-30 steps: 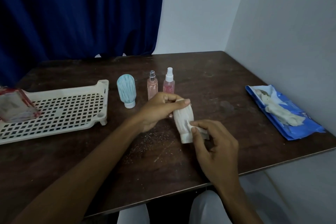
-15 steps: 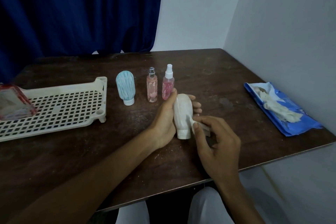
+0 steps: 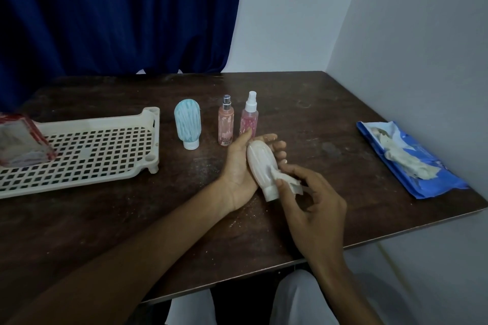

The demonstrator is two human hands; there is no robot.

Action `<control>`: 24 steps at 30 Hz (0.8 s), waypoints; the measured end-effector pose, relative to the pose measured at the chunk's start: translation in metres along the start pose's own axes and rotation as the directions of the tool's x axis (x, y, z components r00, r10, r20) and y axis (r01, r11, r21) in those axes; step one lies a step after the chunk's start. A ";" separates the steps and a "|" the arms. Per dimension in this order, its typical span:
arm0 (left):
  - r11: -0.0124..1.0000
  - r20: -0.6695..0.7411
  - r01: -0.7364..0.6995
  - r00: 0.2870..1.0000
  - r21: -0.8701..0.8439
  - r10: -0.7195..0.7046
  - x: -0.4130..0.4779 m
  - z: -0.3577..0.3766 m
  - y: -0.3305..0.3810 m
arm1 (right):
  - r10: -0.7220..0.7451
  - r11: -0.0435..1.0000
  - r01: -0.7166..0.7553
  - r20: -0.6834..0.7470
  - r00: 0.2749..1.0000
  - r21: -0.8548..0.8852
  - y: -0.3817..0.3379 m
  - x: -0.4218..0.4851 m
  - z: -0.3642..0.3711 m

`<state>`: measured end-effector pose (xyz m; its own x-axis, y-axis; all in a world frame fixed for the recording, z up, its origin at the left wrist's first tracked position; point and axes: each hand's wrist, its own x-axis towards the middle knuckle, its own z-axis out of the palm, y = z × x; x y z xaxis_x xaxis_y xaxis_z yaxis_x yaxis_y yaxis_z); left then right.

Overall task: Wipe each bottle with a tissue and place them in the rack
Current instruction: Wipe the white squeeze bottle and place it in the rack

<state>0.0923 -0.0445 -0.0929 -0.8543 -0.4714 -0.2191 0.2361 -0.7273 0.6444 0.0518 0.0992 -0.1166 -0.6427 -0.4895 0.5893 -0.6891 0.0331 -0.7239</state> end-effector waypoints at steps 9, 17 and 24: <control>0.998 0.039 -0.051 0.998 0.042 0.049 0.000 -0.003 -0.005 | -0.023 1.000 0.023 0.009 1.000 -0.018 -0.002 0.000 0.003; 0.996 -0.016 -0.086 0.996 -0.001 0.086 0.002 0.000 -0.009 | -0.232 0.940 0.240 0.058 0.971 -0.244 -0.007 0.006 0.000; 0.995 -0.038 -0.096 0.995 0.030 0.097 0.002 0.001 -0.009 | -0.355 0.804 0.399 0.184 0.917 -0.440 -0.008 0.005 -0.002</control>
<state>0.0878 -0.0383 -0.0980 -0.8092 -0.5582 -0.1833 0.3027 -0.6634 0.6843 0.0533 0.0978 -0.1075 -0.2833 -0.6208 0.7310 -0.9582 0.2145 -0.1892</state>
